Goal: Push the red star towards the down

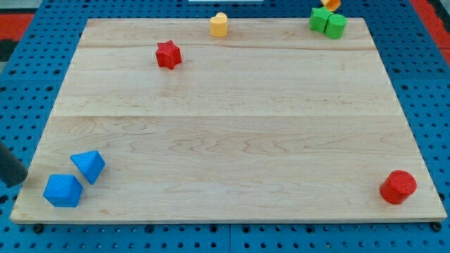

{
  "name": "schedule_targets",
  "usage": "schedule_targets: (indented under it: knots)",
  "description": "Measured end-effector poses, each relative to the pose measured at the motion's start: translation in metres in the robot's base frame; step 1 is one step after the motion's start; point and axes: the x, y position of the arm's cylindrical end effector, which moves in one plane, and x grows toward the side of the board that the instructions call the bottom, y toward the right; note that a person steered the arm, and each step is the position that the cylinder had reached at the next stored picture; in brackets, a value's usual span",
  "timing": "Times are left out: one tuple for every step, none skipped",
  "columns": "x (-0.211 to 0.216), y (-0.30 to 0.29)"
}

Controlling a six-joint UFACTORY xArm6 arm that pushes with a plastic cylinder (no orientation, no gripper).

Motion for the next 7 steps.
schedule_targets:
  knots:
    - [0.007,0.000]
    - [-0.006,-0.002]
    - [-0.050,0.011]
    - [-0.050,0.013]
    - [-0.055,0.031]
    - [-0.102,0.058]
    - [-0.111,0.060]
